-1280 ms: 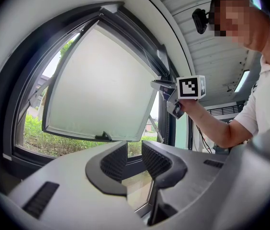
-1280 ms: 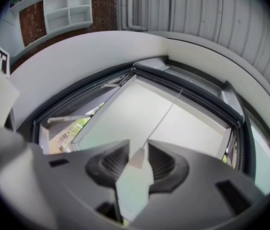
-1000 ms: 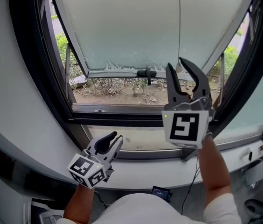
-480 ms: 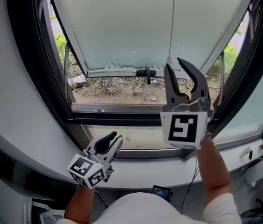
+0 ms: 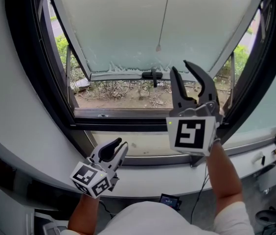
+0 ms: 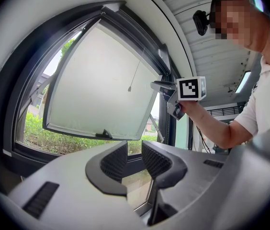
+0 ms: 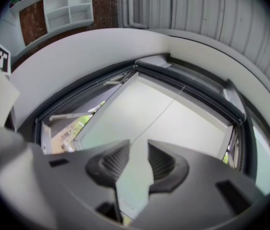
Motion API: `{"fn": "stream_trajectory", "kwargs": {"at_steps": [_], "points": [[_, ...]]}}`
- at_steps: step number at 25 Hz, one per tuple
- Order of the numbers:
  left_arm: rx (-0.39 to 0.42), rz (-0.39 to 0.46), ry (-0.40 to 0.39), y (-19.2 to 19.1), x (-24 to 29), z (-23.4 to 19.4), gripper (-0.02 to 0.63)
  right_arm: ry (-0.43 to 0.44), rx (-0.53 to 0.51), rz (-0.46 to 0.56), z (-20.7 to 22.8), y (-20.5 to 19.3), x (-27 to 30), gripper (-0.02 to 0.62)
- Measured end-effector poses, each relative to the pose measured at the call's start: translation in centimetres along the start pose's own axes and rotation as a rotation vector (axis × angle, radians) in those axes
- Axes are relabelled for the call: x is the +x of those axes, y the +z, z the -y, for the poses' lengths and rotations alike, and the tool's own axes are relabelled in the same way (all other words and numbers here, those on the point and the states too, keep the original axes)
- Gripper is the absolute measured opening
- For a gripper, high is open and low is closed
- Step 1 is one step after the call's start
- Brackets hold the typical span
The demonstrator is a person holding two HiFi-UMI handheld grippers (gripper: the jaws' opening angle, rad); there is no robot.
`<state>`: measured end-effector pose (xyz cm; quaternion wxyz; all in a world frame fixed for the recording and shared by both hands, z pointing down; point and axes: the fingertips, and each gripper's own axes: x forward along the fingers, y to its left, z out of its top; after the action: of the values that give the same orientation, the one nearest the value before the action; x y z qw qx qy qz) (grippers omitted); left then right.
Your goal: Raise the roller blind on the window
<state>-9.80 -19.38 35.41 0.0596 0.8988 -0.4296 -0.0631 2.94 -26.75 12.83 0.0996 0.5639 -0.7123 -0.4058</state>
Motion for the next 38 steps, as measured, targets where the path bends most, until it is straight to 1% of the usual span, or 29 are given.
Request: {"fn": "stream_trajectory", "kwargs": {"at_steps": [16,24,31,38], "points": [[0.0,-0.011,-0.011,0.0,0.2,0.3,0.109,-0.002,-0.01,-0.031,0.0,-1.5,-0.5,0.109],[-0.012,0.002,-0.023,0.9,-0.1,1.1,0.109,-0.011,0.008,-0.023,0.7,-2.2,-1.9,0.109],[-0.02,0.0,-0.035,0.9,-0.3,1.9,0.109,0.011,0.022,-0.059,0.3,-3.7,-3.3,0.107],[-0.026,0.004,-0.042,0.7,-0.6,2.4,0.109,0.023,0.064,-0.098,0.1,-5.9,-4.8,0.104]]}}
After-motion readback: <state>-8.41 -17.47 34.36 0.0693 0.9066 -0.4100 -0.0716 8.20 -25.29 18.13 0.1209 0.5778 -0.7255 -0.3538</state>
